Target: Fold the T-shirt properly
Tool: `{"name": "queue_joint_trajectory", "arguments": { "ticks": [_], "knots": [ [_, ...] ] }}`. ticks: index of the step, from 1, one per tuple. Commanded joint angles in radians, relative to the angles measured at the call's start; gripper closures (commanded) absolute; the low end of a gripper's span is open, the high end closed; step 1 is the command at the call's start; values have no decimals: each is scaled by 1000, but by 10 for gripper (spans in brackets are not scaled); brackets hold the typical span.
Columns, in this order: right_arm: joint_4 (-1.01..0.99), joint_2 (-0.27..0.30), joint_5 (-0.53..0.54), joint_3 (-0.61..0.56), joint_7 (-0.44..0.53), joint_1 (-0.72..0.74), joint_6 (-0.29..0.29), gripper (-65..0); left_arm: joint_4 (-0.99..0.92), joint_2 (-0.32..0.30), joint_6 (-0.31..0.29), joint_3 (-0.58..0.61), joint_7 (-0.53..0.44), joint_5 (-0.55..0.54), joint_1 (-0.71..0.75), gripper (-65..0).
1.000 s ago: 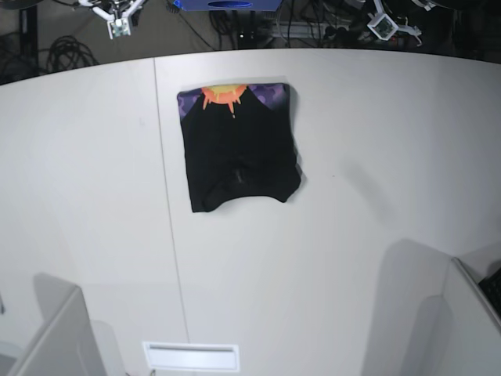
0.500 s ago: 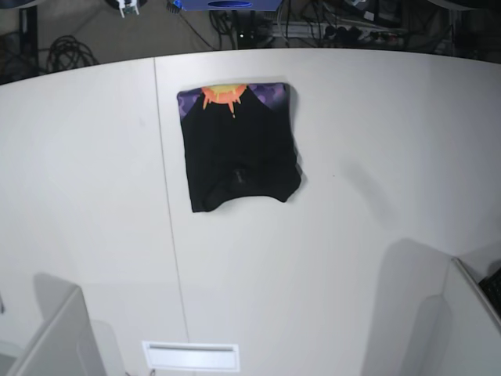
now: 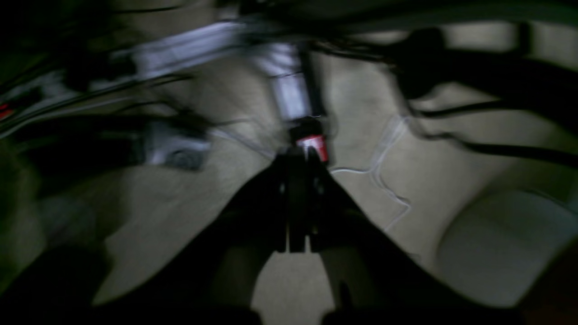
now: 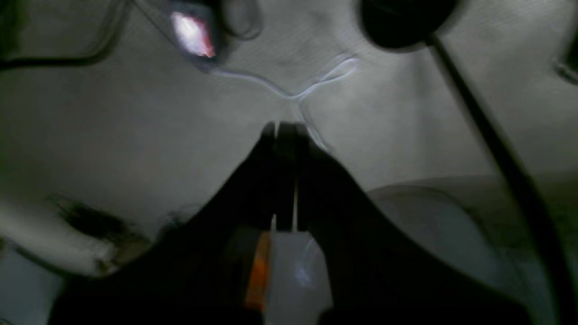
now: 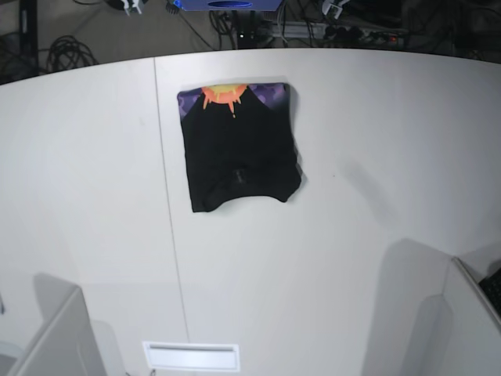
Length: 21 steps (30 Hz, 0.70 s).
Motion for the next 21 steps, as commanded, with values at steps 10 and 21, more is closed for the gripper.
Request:
{"name": "queue_joint_trajectory", "arguments": {
  "ticks": [10,21],
  "knots": [
    [-203,-36,-4,2,237,122,-6,0,-149,31,112,11,-3,13,-115,0],
    [-202,-108,-1,5,237,120,-6,0,-72,3,112,15,-7,14,-112,0]
  ]
}}
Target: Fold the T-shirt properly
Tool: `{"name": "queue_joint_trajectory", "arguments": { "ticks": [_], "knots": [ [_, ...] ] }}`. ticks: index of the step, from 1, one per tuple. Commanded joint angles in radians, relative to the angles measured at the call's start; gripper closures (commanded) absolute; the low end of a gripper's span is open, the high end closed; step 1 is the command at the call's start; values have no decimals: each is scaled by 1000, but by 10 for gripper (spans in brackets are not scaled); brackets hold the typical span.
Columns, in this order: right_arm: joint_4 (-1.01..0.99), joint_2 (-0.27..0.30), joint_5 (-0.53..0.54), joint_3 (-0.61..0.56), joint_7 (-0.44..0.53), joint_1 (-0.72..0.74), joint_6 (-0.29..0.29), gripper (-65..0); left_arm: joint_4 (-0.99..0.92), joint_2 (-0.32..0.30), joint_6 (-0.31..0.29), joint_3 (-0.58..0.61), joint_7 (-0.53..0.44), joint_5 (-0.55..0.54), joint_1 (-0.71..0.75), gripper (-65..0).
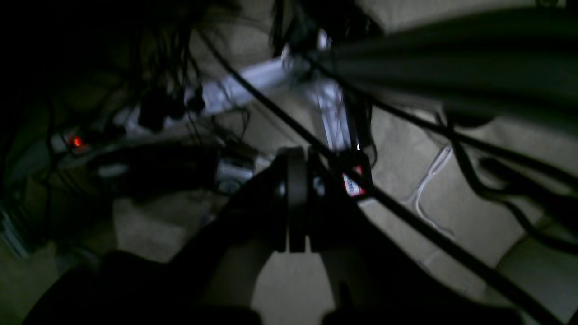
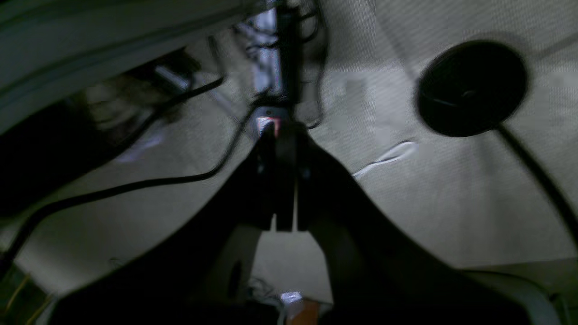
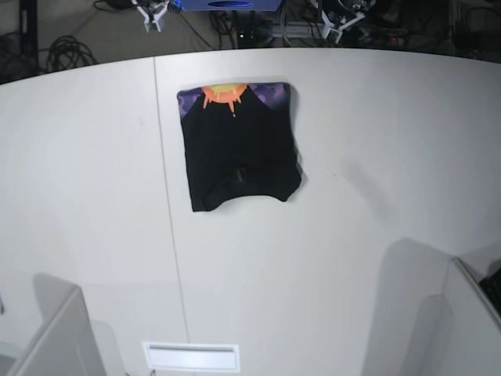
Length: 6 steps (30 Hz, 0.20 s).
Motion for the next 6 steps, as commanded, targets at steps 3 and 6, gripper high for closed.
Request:
{"name": "queue_joint_trajectory", "arguments": {
  "ticks": [3,6],
  "knots": [
    [0,-1,-2,0,4,-10,7,0,2,-14,-2,-5,-1,-3,27,0],
    [0,-2,-2,0,2,-10,7,0,2,-29,-2,-5,-1,-3,27,0]
  ]
}}
